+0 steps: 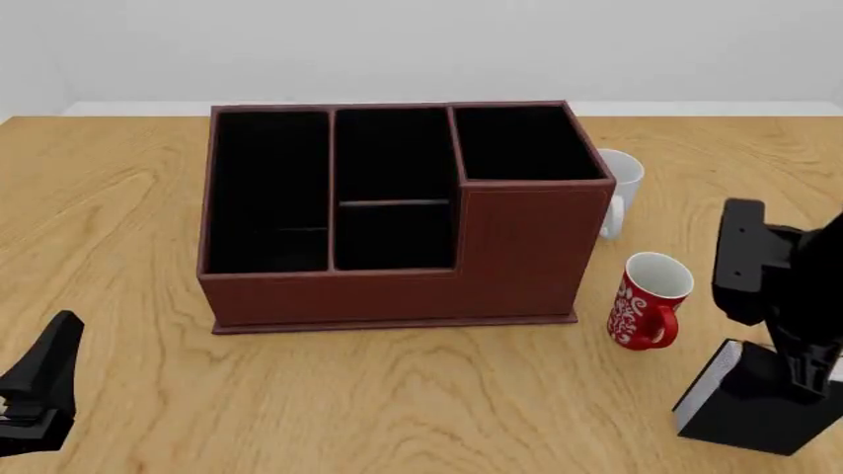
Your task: Pick up the book and place it in the right compartment of the caddy.
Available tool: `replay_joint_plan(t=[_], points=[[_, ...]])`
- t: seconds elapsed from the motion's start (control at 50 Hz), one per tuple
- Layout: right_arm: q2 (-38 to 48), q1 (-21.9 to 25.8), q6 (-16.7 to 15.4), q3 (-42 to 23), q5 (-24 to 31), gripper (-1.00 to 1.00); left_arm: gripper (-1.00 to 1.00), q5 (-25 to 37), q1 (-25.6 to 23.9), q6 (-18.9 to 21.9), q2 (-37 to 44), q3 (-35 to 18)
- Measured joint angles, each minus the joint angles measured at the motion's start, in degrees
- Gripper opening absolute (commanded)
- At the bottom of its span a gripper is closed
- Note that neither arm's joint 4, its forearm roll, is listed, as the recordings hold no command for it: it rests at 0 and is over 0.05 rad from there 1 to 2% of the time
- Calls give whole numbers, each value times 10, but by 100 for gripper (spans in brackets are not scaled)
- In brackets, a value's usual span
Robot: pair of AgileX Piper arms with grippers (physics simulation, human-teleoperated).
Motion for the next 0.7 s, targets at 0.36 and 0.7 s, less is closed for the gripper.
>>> replay_joint_plan(t=[0.36, 0.7], points=[[17, -37, -26, 1, 0, 100, 100, 0, 0, 0, 0, 0], [26, -30, -14, 14, -10, 100, 100, 0, 0, 0, 0, 0]])
